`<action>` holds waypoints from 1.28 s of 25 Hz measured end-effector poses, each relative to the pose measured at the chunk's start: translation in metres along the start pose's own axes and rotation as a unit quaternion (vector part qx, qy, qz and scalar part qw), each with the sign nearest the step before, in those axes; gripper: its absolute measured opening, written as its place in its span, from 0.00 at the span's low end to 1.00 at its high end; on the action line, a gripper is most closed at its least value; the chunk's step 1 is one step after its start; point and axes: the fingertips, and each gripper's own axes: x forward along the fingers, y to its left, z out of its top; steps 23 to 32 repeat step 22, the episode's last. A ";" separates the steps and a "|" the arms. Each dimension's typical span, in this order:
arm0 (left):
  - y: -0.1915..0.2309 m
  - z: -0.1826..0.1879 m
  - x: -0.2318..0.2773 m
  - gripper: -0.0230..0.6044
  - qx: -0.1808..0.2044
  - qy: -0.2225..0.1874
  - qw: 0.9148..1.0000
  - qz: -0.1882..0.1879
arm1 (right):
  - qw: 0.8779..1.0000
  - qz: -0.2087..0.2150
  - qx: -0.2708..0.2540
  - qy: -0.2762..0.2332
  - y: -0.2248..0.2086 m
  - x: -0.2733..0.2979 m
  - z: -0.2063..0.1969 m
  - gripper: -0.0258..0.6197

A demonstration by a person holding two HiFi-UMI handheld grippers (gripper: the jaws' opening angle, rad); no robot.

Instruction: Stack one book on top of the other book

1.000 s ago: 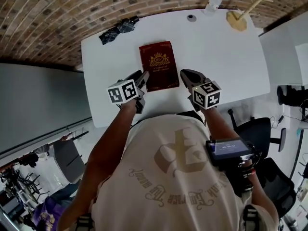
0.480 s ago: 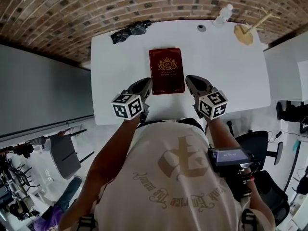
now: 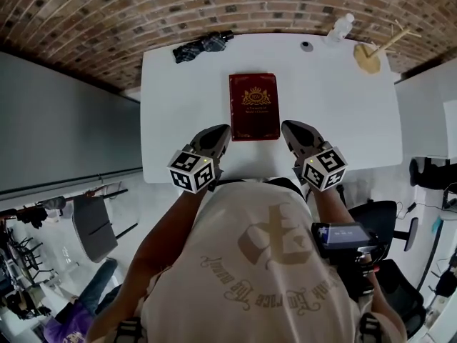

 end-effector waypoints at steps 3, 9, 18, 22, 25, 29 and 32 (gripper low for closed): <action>-0.002 -0.002 -0.001 0.07 0.003 0.001 1.000 -0.002 | 1.000 -0.002 0.002 0.004 0.002 -0.002 -0.004 0.07; -0.002 0.004 0.001 0.07 0.012 -0.007 1.000 -0.005 | 1.000 -0.007 -0.001 0.011 0.000 0.000 -0.008 0.07; 0.004 -0.002 0.003 0.07 0.008 0.002 1.000 0.003 | 1.000 -0.010 0.000 0.013 0.000 0.004 -0.007 0.07; 0.006 0.000 0.008 0.07 0.010 0.003 1.000 0.004 | 1.000 -0.010 -0.001 0.013 -0.004 0.006 -0.006 0.07; 0.006 0.000 0.008 0.07 0.010 0.003 1.000 0.004 | 1.000 -0.010 -0.001 0.013 -0.004 0.006 -0.006 0.07; 0.006 0.000 0.008 0.07 0.010 0.003 1.000 0.004 | 1.000 -0.010 -0.001 0.013 -0.004 0.006 -0.006 0.07; 0.006 0.000 0.008 0.07 0.010 0.003 1.000 0.004 | 1.000 -0.010 -0.001 0.013 -0.004 0.006 -0.006 0.07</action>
